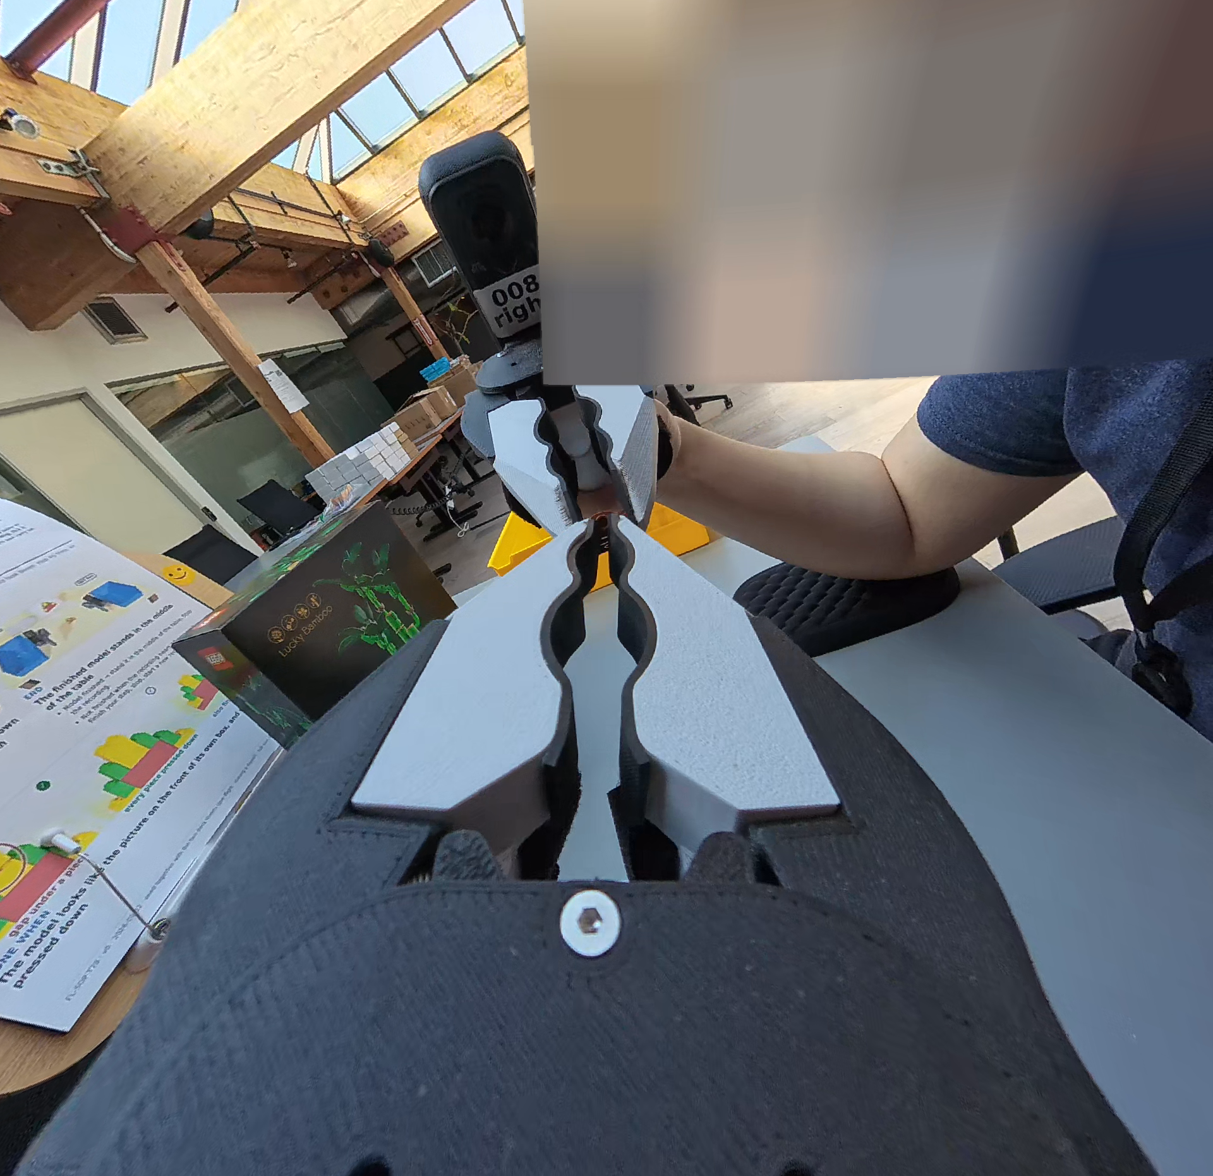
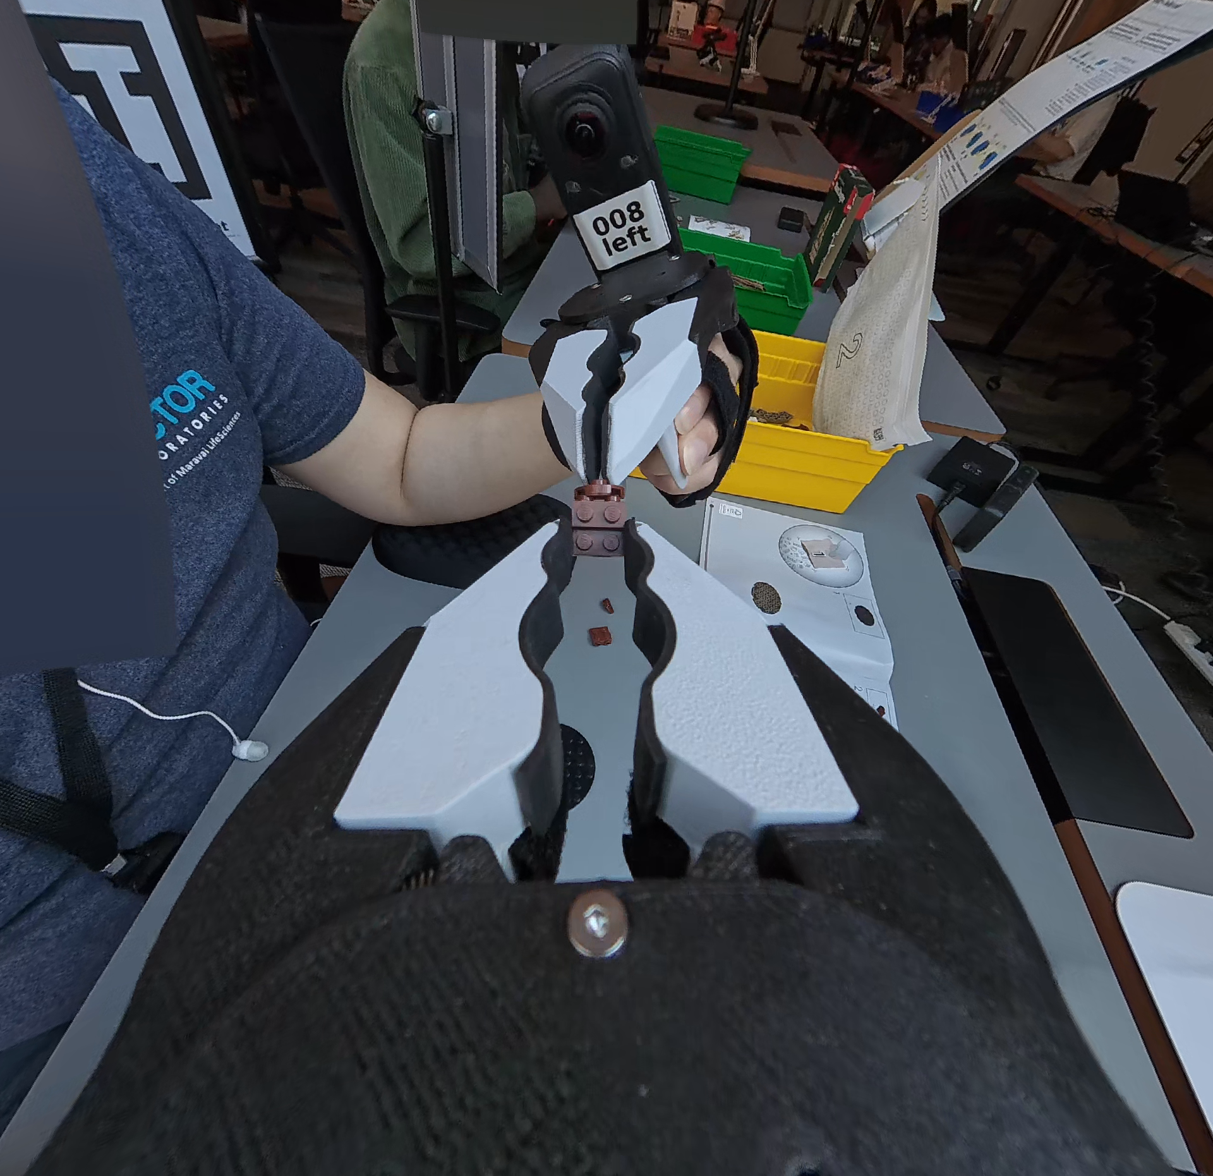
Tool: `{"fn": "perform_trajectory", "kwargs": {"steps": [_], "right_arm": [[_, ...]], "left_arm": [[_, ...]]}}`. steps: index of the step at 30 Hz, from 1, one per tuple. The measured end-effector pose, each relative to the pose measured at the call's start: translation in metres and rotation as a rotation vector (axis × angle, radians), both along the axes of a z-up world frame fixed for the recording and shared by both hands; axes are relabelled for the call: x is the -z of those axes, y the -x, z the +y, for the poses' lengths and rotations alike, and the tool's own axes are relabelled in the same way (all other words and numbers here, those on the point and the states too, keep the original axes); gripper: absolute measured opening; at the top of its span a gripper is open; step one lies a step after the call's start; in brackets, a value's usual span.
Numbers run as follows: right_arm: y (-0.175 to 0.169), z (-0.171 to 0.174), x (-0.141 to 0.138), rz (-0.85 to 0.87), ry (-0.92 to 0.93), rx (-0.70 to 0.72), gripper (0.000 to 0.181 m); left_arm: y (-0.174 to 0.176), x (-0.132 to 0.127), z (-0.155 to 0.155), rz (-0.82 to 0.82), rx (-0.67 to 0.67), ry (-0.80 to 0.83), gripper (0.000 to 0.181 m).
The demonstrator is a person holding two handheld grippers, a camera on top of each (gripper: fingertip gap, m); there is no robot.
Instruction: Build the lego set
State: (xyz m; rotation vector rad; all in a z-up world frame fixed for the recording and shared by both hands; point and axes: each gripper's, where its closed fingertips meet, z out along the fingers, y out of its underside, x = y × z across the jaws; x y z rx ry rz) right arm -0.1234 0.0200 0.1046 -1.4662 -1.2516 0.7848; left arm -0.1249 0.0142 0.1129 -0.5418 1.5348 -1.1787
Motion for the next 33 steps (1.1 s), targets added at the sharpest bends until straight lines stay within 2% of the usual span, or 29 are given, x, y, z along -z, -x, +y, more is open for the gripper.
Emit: {"fn": "perform_trajectory", "kwargs": {"steps": [11, 21, 28, 33], "right_arm": [[0.001, 0.005, 0.007, 0.005, 0.091, 0.002, 0.015], [0.001, 0.006, 0.004, 0.071, 0.137, -0.031, 0.015], [0.002, 0.009, 0.001, 0.114, 0.144, -0.042, 0.015], [-0.010, 0.019, 0.009, 0.069, 0.138, 0.017, 0.015]], "left_arm": [[0.000, 0.008, 0.005, 0.050, -0.073, -0.090, 0.000], [-0.001, 0.003, 0.009, 0.027, -0.110, -0.085, 0.000], [0.002, 0.001, 0.007, 0.017, -0.088, -0.070, 0.000], [0.002, 0.003, 0.013, 0.031, -0.115, -0.078, 0.000]]}}
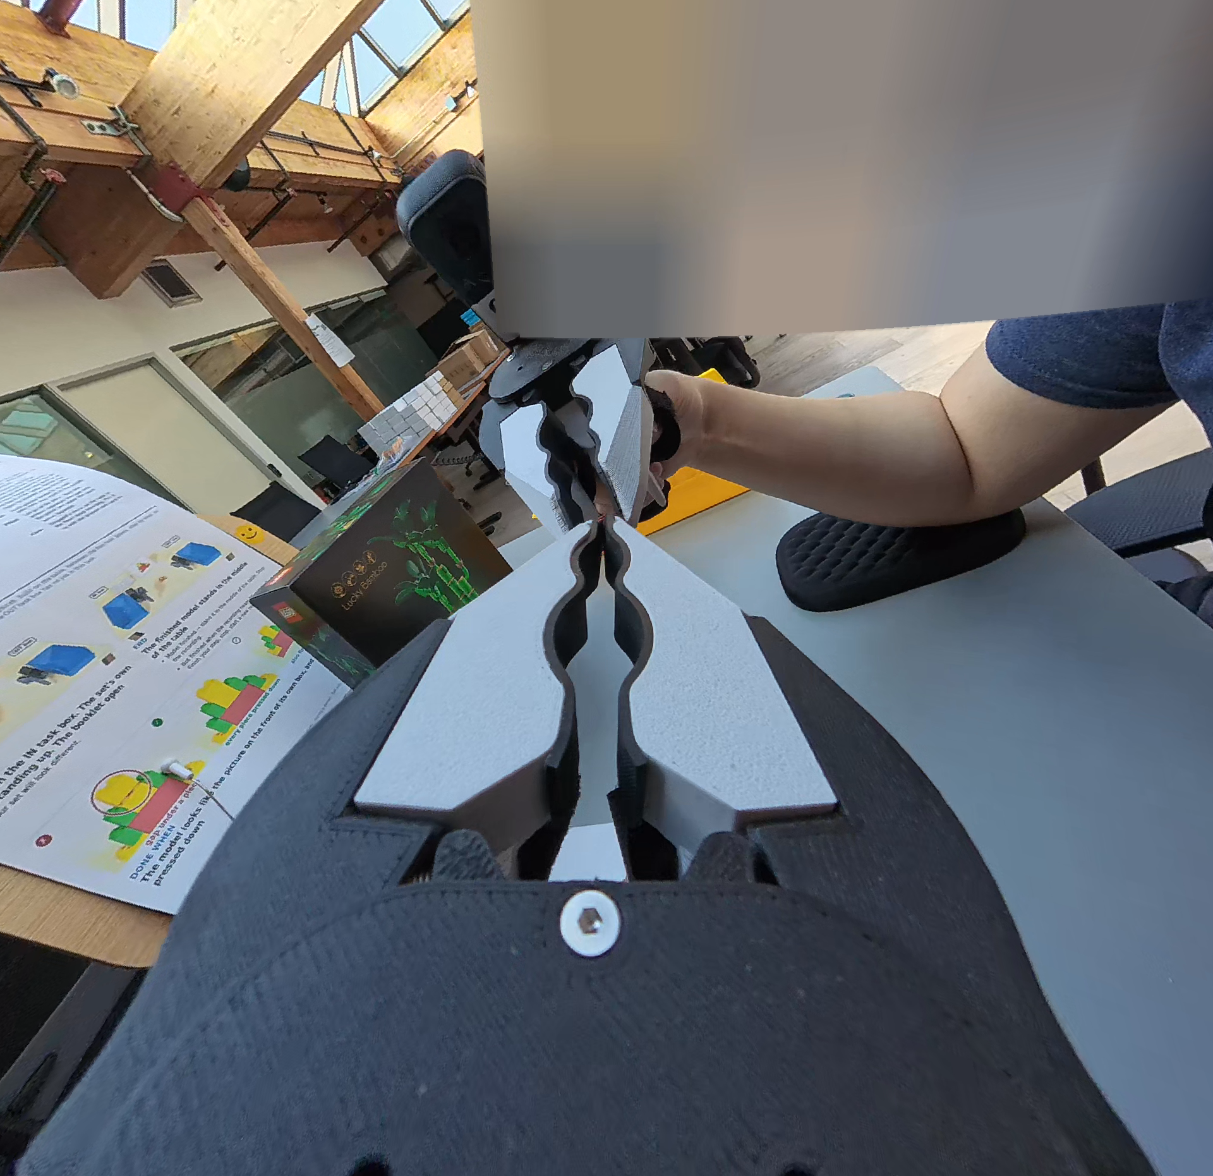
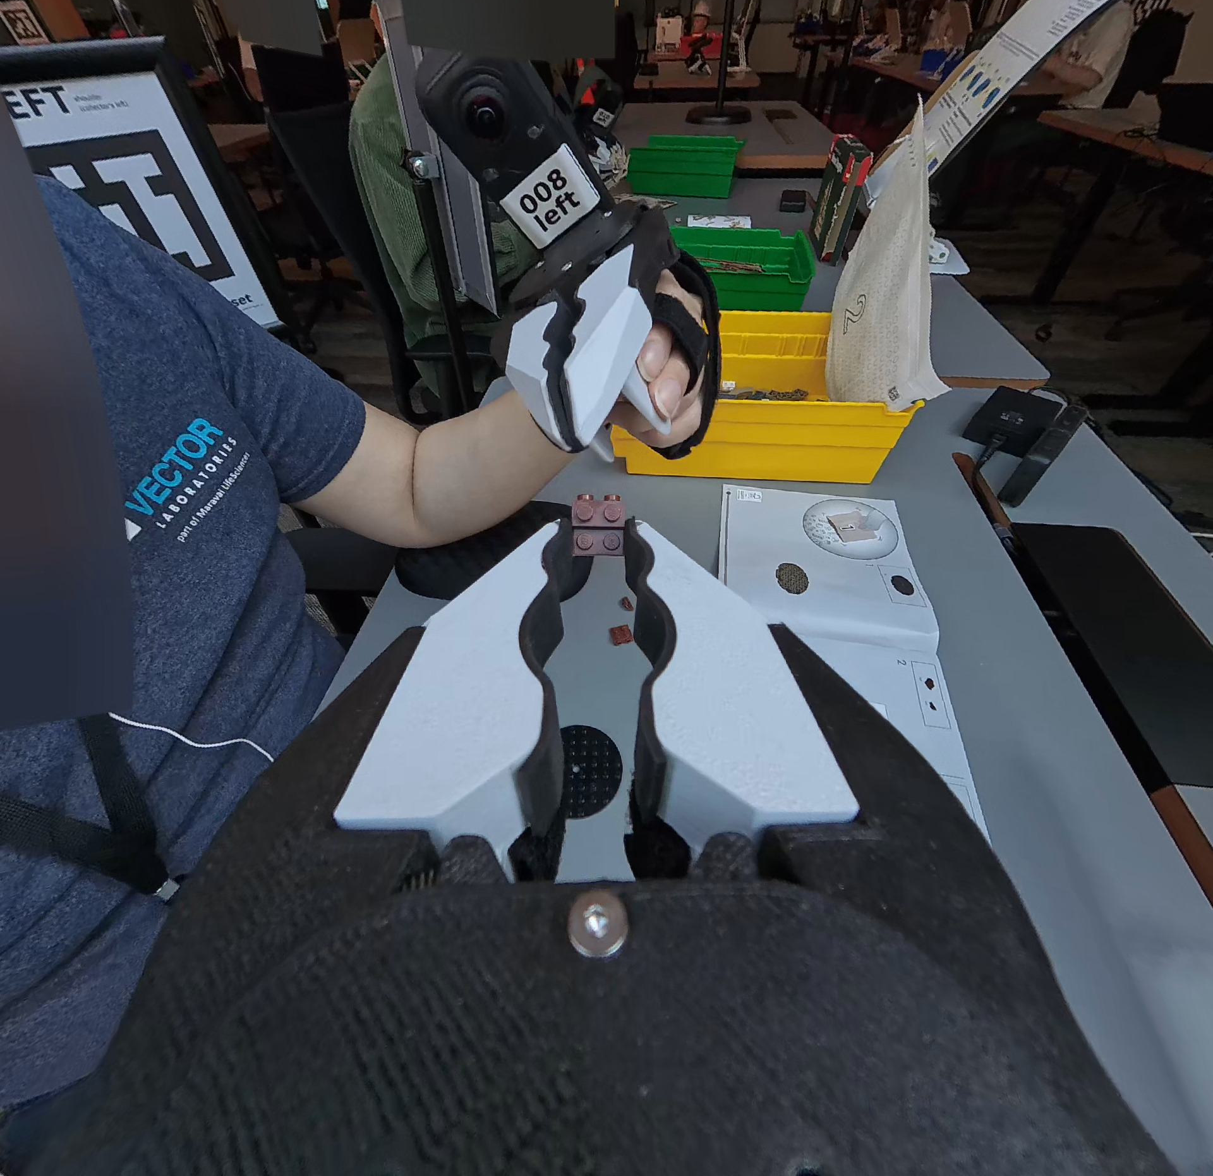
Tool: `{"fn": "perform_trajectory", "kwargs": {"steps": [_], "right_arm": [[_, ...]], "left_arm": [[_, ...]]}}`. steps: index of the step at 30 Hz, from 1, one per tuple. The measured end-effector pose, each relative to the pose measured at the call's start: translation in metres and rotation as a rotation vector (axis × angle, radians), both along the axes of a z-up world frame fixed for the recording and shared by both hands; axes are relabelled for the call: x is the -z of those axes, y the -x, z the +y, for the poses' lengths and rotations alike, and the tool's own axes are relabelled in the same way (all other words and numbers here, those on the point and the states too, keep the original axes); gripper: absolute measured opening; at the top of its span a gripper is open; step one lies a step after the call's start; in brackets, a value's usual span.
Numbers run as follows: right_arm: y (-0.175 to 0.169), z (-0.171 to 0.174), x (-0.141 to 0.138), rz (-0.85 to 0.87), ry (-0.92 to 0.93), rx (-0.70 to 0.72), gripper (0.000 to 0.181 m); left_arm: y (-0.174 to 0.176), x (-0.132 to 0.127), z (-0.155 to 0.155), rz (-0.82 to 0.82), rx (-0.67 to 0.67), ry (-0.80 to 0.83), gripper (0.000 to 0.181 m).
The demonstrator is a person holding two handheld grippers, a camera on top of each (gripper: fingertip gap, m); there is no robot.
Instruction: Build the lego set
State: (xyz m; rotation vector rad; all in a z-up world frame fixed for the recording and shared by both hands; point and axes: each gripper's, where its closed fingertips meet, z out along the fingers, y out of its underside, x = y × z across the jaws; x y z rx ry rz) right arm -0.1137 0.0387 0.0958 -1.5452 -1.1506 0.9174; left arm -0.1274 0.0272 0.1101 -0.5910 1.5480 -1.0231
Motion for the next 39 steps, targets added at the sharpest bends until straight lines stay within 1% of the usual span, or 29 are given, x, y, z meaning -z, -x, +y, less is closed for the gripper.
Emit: {"fn": "perform_trajectory", "kwargs": {"steps": [3, 5, 7, 10, 13, 16, 18, 21, 24, 26, 27, 29, 31, 32, 34, 36, 39], "right_arm": [[-0.011, 0.007, 0.016, -0.073, 0.034, 0.033, 0.015], [-0.014, 0.014, 0.041, -0.182, 0.069, 0.055, 0.015], [-0.012, 0.022, 0.076, -0.327, 0.103, 0.066, 0.015], [0.007, 0.027, 0.128, -0.451, 0.188, -0.004, 0.015], [0.021, 0.037, 0.180, -0.567, 0.245, -0.020, 0.015], [0.037, 0.038, 0.215, -0.613, 0.288, -0.054, 0.015], [0.047, 0.036, 0.229, -0.636, 0.271, -0.075, 0.015], [0.053, 0.039, 0.242, -0.683, 0.233, -0.068, 0.015], [0.057, 0.041, 0.244, -0.679, 0.209, -0.059, 0.017], [0.059, 0.043, 0.239, -0.645, 0.203, -0.062, 0.029], [0.060, 0.045, 0.234, -0.615, 0.189, -0.065, 0.031], [0.066, 0.063, 0.218, -0.530, 0.129, -0.023, 0.031], [0.072, 0.096, 0.205, -0.429, 0.097, 0.082, 0.030], [0.073, 0.112, 0.205, -0.404, 0.096, 0.130, 0.030], [0.072, 0.134, 0.215, -0.416, 0.087, 0.181, 0.030], [0.072, 0.143, 0.226, -0.450, 0.096, 0.193, 0.028], [0.076, 0.148, 0.232, -0.472, 0.098, 0.197, 0.024]], "left_arm": [[0.009, -0.009, 0.009, -0.030, -0.020, 0.029, 0.000], [0.017, -0.014, 0.018, -0.045, -0.055, 0.027, 0.000], [0.027, -0.019, 0.028, -0.065, -0.102, 0.020, 0.000], [0.046, -0.031, 0.041, -0.111, -0.148, 0.041, 0.000], [0.063, -0.043, 0.049, -0.163, -0.171, 0.061, 0.000], [0.073, -0.048, 0.052, -0.186, -0.187, 0.062, 0.000], [0.075, -0.050, 0.051, -0.194, -0.188, 0.055, 0.000], [0.077, -0.051, 0.049, -0.191, -0.191, 0.041, 0.000], [0.079, -0.053, 0.048, -0.195, -0.199, 0.029, 0.000], [0.083, -0.055, 0.047, -0.203, -0.199, 0.025, 0.000], [0.085, -0.057, 0.046, -0.212, -0.200, 0.022, 0.000], [0.092, -0.061, 0.046, -0.232, -0.201, 0.020, 0.000], [0.099, -0.065, 0.046, -0.253, -0.204, 0.024, 0.000], [0.101, -0.066, 0.047, -0.259, -0.207, 0.026, 0.000], [0.106, -0.067, 0.048, -0.266, -0.211, 0.027, 0.000], [0.110, -0.069, 0.048, -0.278, -0.213, 0.028, 0.000], [0.116, -0.073, 0.047, -0.297, -0.205, 0.030, 0.000]]}}
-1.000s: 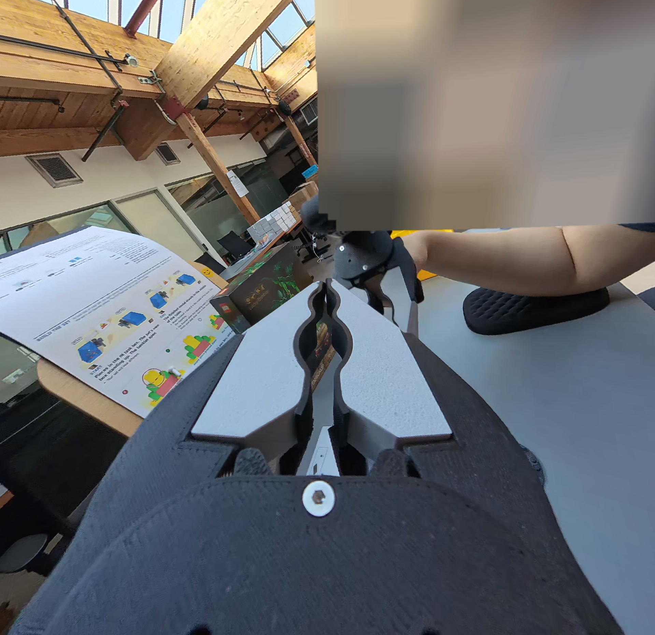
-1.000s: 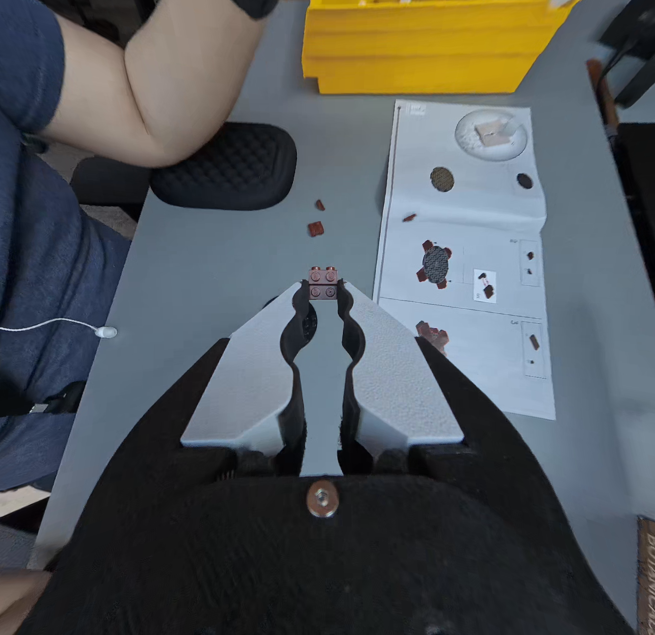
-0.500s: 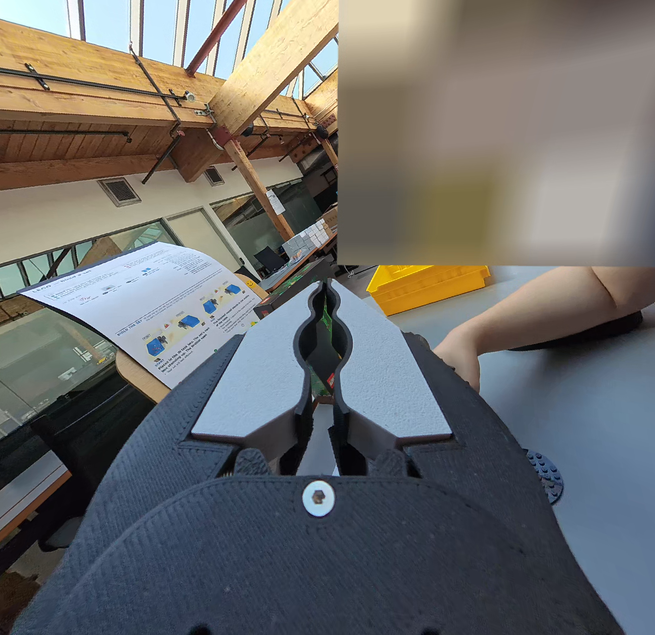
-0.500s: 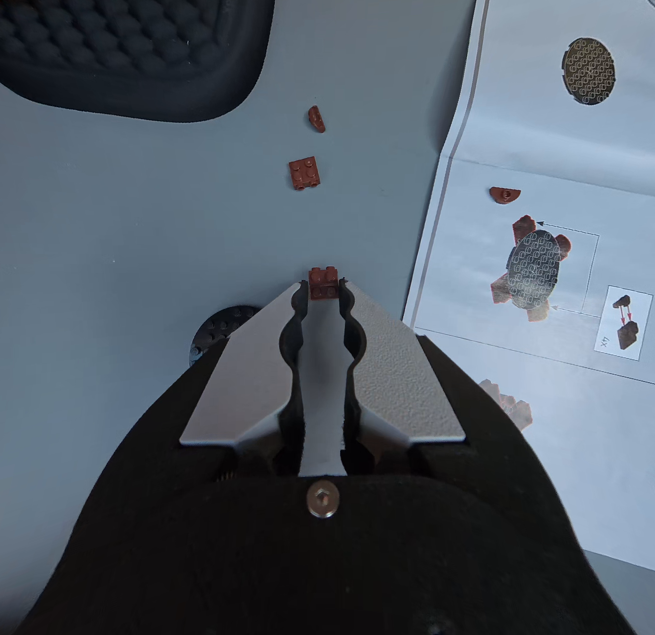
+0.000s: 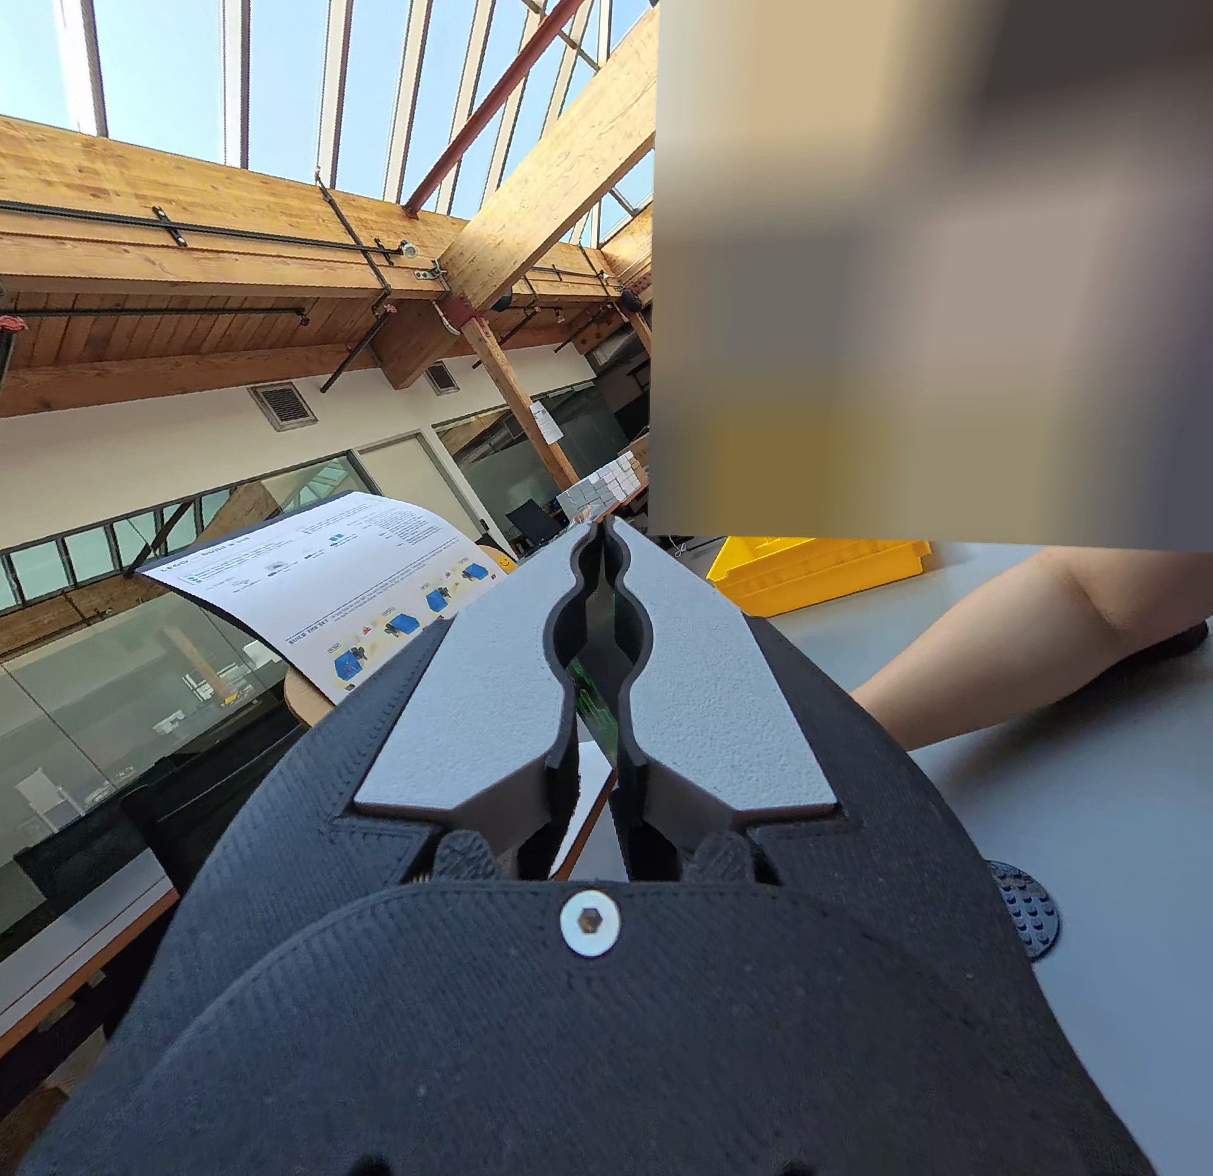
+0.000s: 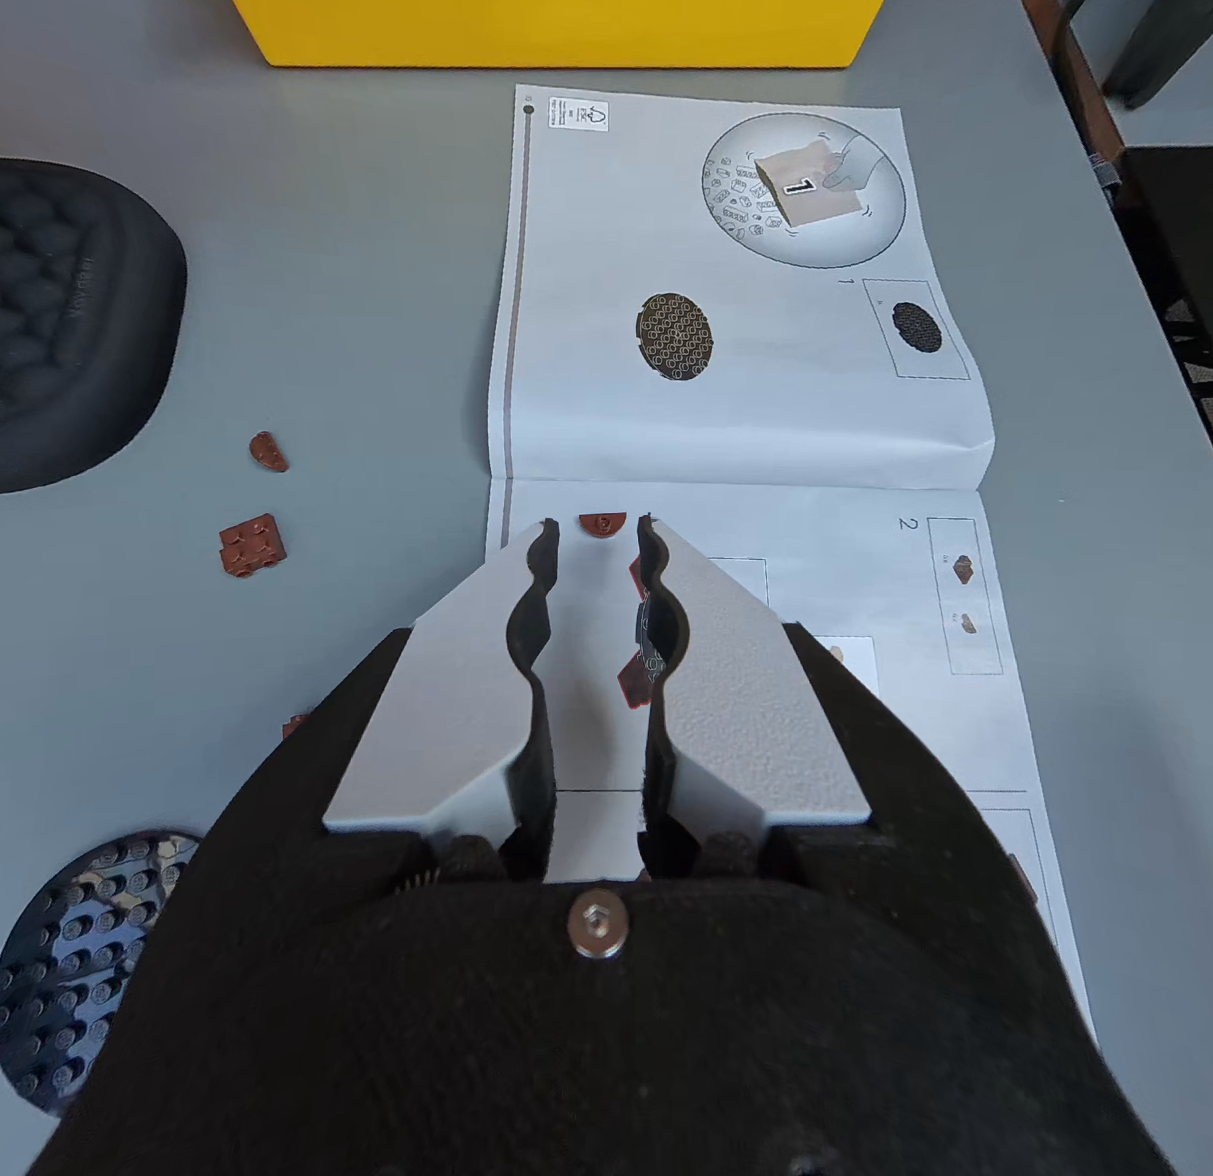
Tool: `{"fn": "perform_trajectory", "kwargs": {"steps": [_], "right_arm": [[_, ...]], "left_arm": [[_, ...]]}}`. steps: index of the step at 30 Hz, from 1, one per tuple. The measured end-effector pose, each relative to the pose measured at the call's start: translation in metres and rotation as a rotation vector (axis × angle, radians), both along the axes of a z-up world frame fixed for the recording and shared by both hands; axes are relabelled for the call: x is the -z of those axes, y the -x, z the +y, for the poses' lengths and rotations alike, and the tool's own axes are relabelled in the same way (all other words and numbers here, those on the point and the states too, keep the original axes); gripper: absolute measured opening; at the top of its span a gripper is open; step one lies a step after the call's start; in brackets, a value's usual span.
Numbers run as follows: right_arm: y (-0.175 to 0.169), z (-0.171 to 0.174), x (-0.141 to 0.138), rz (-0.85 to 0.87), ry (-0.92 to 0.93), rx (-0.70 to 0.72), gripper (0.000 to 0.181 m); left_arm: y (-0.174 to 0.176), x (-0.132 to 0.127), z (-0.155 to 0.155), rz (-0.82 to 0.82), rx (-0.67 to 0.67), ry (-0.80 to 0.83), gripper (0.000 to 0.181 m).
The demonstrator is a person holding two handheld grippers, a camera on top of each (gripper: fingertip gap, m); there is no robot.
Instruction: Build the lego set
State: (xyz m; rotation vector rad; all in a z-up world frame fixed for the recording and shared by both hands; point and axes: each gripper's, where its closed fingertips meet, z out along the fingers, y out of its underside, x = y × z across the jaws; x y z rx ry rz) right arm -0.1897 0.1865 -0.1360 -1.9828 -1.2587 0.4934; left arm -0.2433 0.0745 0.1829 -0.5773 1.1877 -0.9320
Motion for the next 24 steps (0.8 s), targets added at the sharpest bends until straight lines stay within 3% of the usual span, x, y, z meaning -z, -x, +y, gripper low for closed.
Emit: {"fn": "perform_trajectory", "kwargs": {"steps": [6, 10, 14, 18, 24], "right_arm": [[0.004, 0.008, 0.016, -0.064, 0.026, -0.003, 0.024], [0.007, 0.001, 0.015, -0.080, 0.053, -0.030, 0.015], [0.012, -0.054, 0.000, -0.076, 0.104, -0.159, 0.014], [0.000, -0.107, 0.003, -0.212, 0.046, -0.216, 0.014], [0.003, -0.131, 0.007, -0.226, 0.059, -0.207, 0.015]], "left_arm": [[0.004, -0.001, 0.001, -0.007, 0.006, 0.005, 0.000], [0.005, 0.001, 0.001, 0.001, 0.003, 0.004, 0.000], [0.001, 0.007, 0.006, 0.044, -0.029, 0.002, 0.000], [-0.010, 0.019, 0.010, 0.117, -0.057, -0.005, 0.000], [-0.036, 0.046, 0.013, 0.264, -0.080, -0.014, 0.000]]}}
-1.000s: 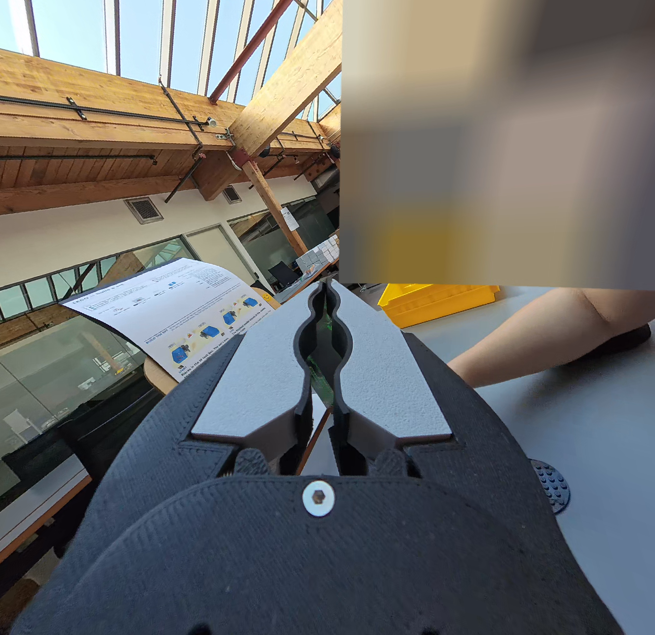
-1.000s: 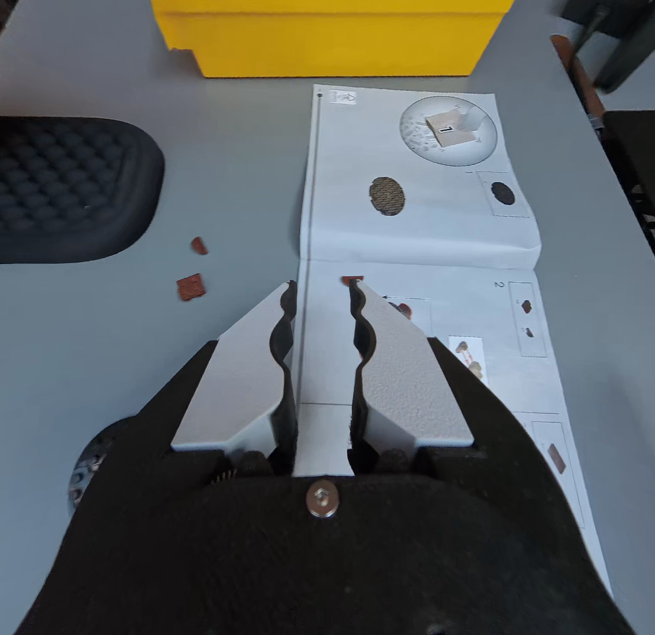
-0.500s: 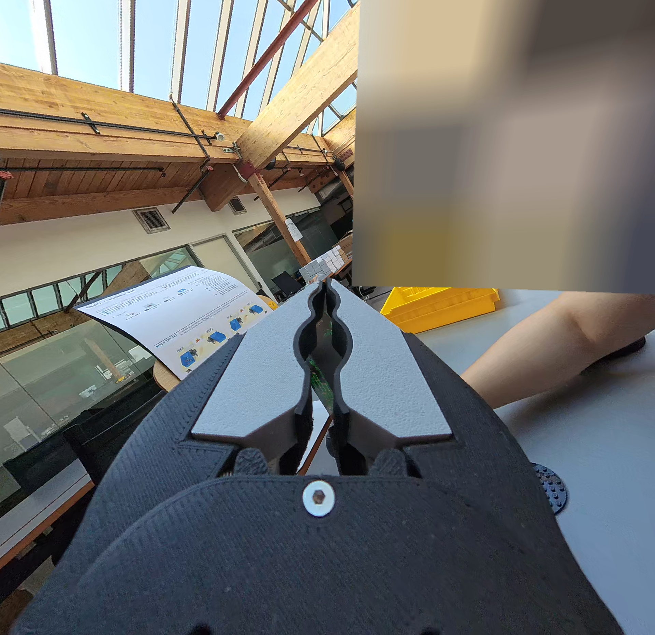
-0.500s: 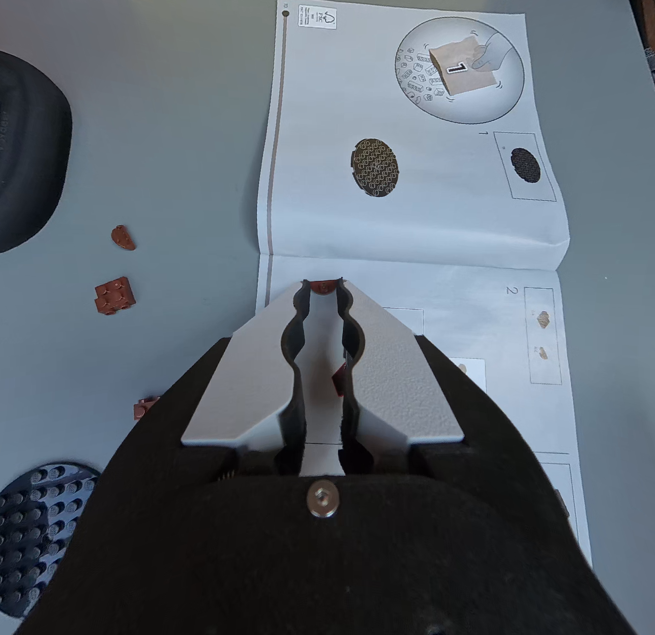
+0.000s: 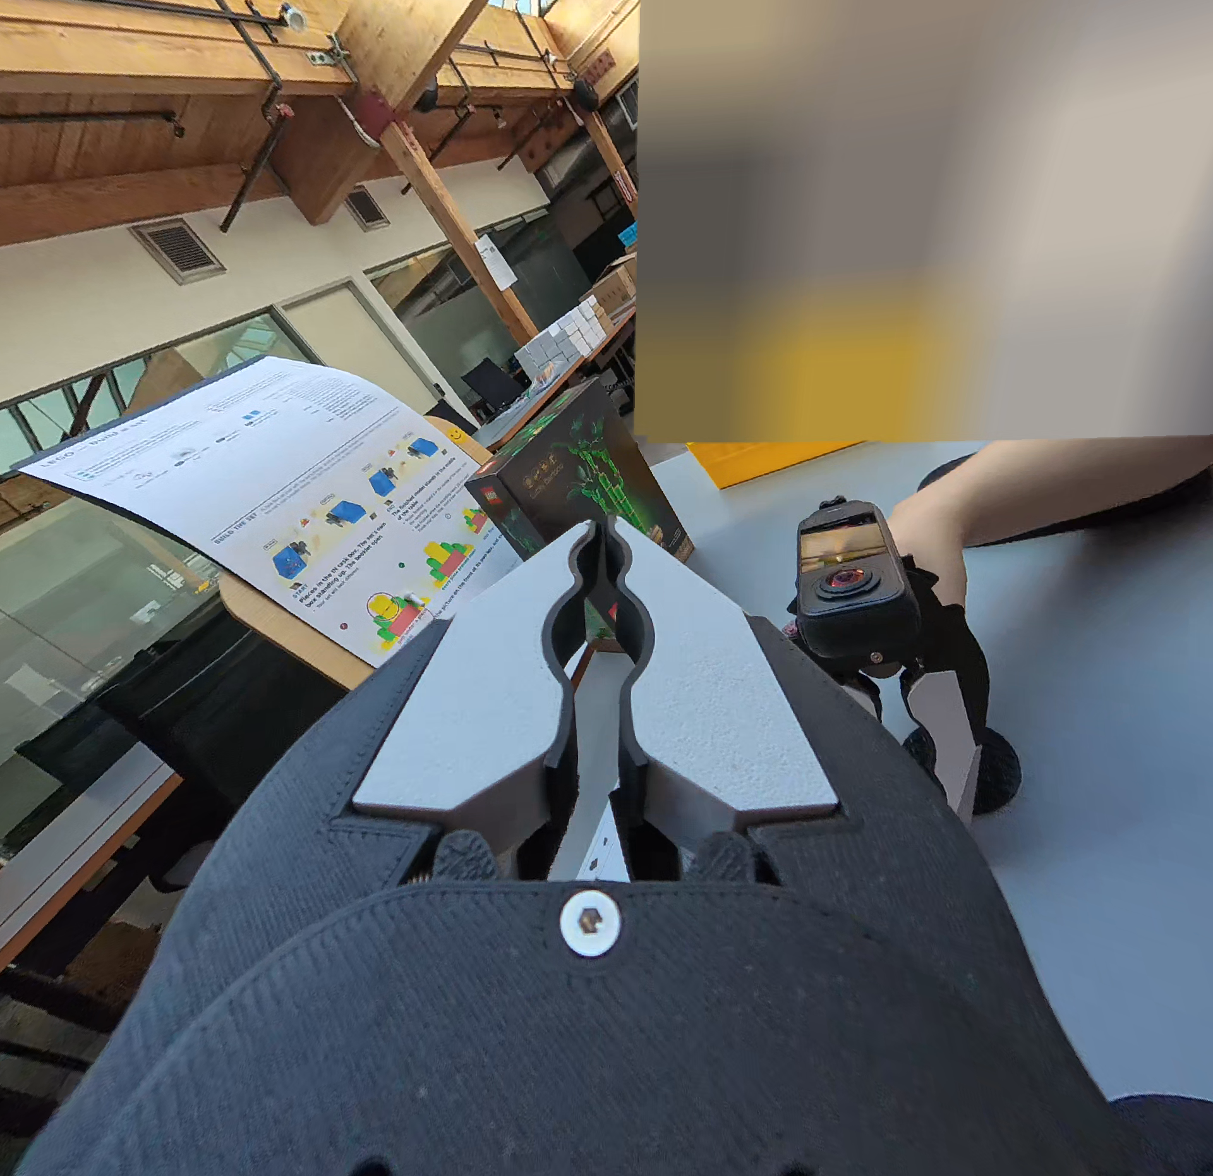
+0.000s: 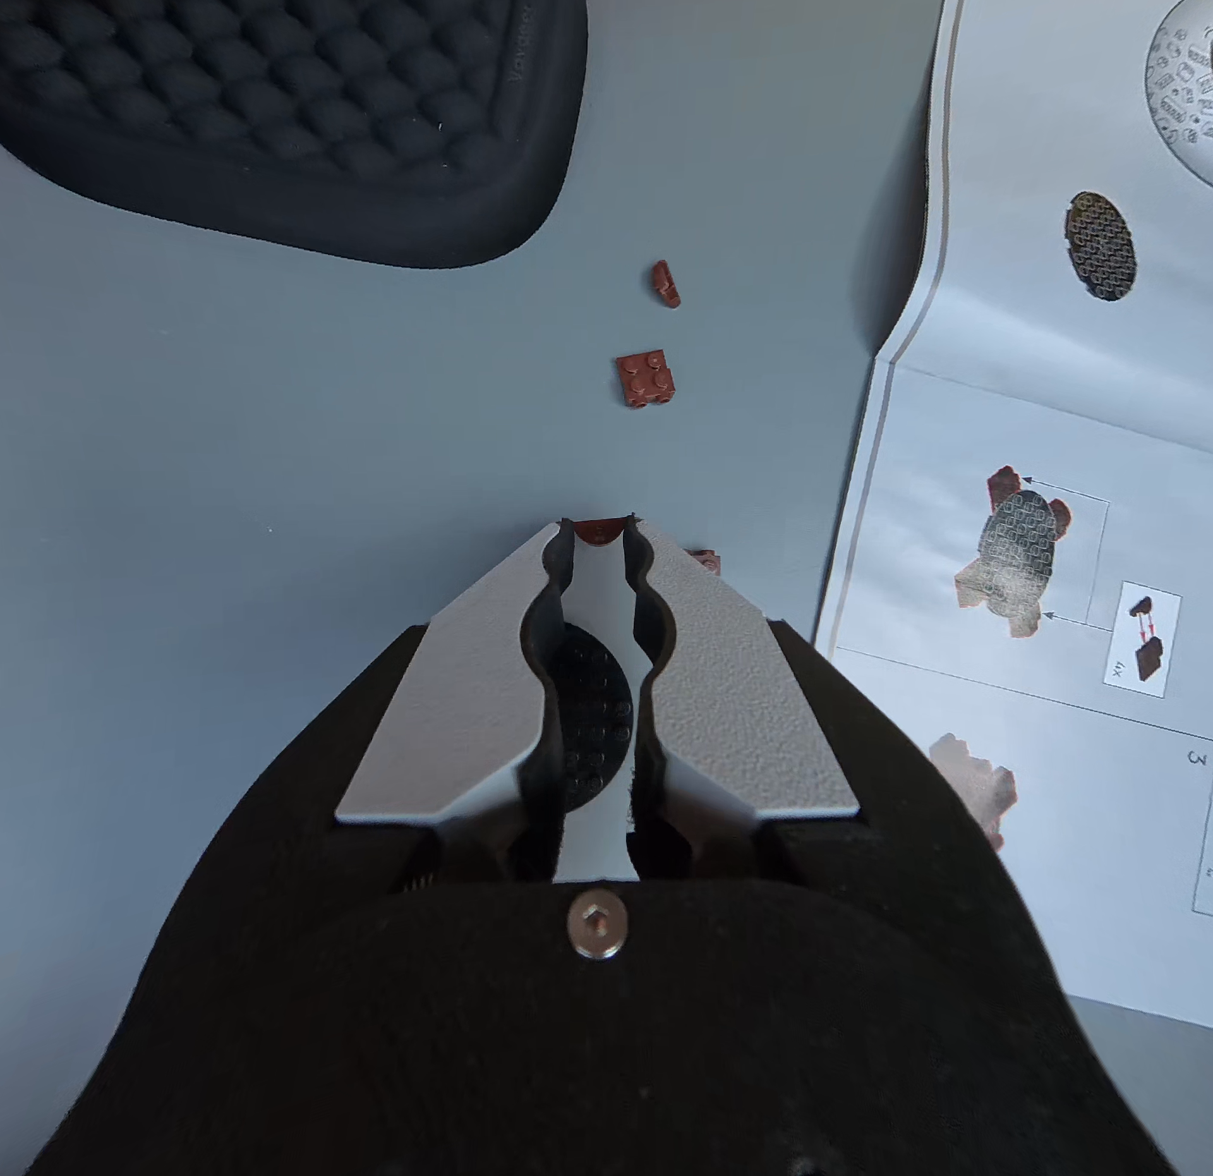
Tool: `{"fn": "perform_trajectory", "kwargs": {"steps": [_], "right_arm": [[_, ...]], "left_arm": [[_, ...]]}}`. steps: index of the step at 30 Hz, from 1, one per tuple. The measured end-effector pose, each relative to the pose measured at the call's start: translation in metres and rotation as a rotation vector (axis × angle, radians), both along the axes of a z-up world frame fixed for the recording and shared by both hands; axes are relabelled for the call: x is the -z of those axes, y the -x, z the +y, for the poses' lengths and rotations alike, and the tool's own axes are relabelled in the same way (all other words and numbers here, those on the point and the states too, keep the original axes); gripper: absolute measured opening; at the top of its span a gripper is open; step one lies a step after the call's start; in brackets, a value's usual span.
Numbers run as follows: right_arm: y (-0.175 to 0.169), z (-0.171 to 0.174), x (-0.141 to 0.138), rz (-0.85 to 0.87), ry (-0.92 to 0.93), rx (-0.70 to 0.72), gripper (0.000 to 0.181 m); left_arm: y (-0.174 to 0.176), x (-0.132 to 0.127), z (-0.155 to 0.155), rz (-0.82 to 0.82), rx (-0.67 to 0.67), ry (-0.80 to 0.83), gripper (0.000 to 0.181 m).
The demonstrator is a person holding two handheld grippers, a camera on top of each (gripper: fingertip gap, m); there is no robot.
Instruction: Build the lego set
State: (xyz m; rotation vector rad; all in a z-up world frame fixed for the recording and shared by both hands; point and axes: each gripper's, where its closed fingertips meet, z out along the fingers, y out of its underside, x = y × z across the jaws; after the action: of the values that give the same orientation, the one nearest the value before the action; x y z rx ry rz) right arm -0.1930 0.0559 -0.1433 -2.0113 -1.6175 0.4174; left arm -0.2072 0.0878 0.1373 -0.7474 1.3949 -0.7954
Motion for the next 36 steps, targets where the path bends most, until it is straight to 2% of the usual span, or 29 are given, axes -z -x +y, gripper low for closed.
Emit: {"fn": "perform_trajectory", "kwargs": {"steps": [4, 8, 10, 14, 17, 20, 23, 25, 28, 31, 36], "right_arm": [[0.000, -0.001, 0.013, -0.041, 0.012, -0.009, 0.015], [-0.004, 0.006, -0.003, 0.004, -0.055, 0.001, 0.015], [-0.010, 0.012, -0.032, 0.054, -0.174, -0.028, 0.015], [-0.027, 0.012, -0.126, 0.225, -0.528, -0.071, 0.015], [-0.059, 0.019, -0.184, 0.156, -0.883, 0.012, 0.015], [-0.079, 0.016, -0.212, 0.069, -1.072, 0.067, 0.013], [-0.086, 0.014, -0.220, 0.048, -1.113, 0.096, 0.014], [-0.092, 0.017, -0.220, 0.005, -1.133, 0.108, 0.014], [-0.095, 0.017, -0.220, -0.002, -1.134, 0.110, 0.014], [-0.096, 0.016, -0.222, -0.014, -1.151, 0.107, 0.014], [-0.092, 0.016, -0.223, -0.004, -1.153, 0.099, 0.014]], "left_arm": [[-0.006, 0.002, -0.007, 0.015, 0.023, -0.003, 0.000], [-0.009, 0.016, -0.005, 0.089, 0.025, 0.012, 0.000], [-0.014, 0.038, -0.003, 0.207, 0.022, 0.032, 0.003], [-0.033, 0.078, -0.002, 0.411, -0.004, 0.049, 0.014], [-0.057, 0.079, -0.004, 0.421, -0.004, 0.191, 0.013], [-0.085, 0.065, -0.009, 0.323, 0.053, 0.379, 0.010], [-0.106, 0.061, -0.018, 0.290, 0.139, 0.567, 0.009], [-0.113, 0.062, -0.017, 0.273, 0.146, 0.627, 0.009], [-0.116, 0.063, -0.022, 0.272, 0.200, 0.671, 0.000], [-0.115, 0.058, -0.025, 0.251, 0.247, 0.718, 0.006], [-0.118, 0.060, -0.025, 0.255, 0.283, 0.757, 0.003]]}}
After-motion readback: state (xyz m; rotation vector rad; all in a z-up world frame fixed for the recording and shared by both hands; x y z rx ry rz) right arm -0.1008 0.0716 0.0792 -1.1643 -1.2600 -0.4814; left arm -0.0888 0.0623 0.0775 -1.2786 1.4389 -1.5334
